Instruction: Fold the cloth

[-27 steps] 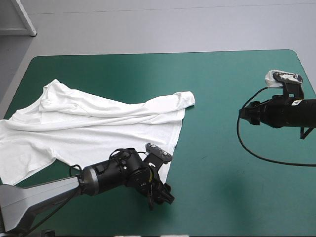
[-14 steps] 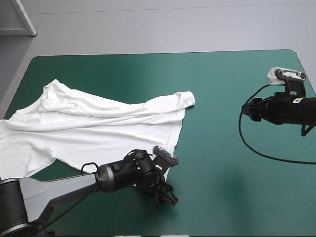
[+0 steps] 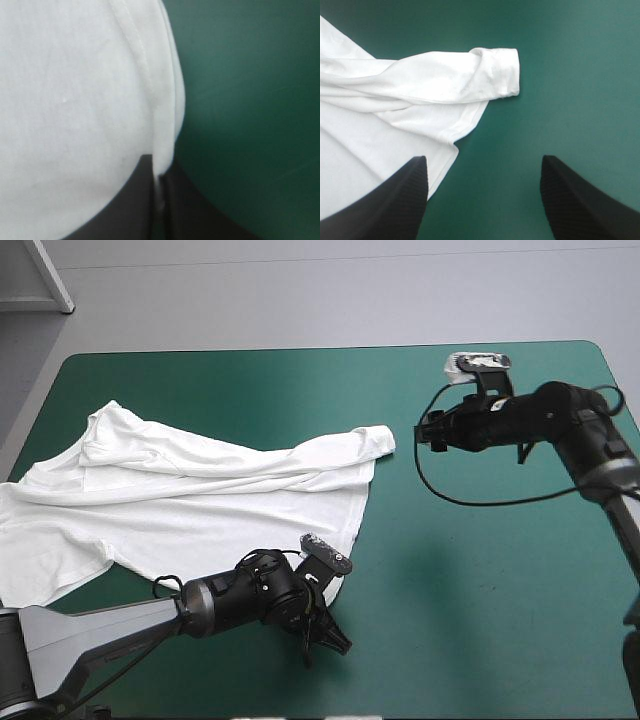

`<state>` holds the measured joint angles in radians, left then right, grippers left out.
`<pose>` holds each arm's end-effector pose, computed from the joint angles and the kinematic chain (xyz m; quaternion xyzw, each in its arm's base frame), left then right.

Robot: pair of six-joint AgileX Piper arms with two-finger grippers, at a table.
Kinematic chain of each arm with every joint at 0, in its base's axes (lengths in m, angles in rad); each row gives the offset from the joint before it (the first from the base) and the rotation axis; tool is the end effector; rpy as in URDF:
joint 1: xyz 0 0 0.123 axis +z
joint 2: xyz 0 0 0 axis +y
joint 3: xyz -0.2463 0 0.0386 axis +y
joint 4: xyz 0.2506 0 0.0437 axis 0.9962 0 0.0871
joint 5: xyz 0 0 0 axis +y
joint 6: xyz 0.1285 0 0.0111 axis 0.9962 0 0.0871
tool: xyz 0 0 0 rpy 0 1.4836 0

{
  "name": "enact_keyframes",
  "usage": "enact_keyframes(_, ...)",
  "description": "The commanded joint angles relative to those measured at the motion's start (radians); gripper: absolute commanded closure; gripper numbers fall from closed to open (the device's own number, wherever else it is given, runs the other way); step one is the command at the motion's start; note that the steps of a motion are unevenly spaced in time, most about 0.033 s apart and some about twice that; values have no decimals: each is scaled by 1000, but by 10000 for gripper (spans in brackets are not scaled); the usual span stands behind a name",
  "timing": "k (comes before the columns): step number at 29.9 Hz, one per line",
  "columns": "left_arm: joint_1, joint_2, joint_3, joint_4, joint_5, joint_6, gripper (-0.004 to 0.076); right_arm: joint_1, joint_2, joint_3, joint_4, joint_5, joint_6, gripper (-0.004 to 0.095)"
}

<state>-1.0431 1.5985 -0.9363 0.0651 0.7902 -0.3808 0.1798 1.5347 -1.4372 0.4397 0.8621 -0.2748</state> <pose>0.1543 -0.2529 0.1224 0.3425 0.9335 -0.0478 0.0942 0.3529 0.1065 0.3001 -0.1319 0.9107 0.1881 0.3432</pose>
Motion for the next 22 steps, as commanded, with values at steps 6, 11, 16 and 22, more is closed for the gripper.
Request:
enact_keyframes(6,-28,35,47,-165,-2,-18,734,41,263,-274,8,-70,15,304)
enact_keyframes(11,-28,35,47,-173,-9,-18,734,41,413,-377,8,-58,15,306)
enact_keyframes(16,-28,35,47,-173,-9,-18,734,57,520,-425,8,-55,13,305)
enact_keyframes(22,-28,35,47,-173,-9,-18,734,101,599,-428,8,-51,13,307)
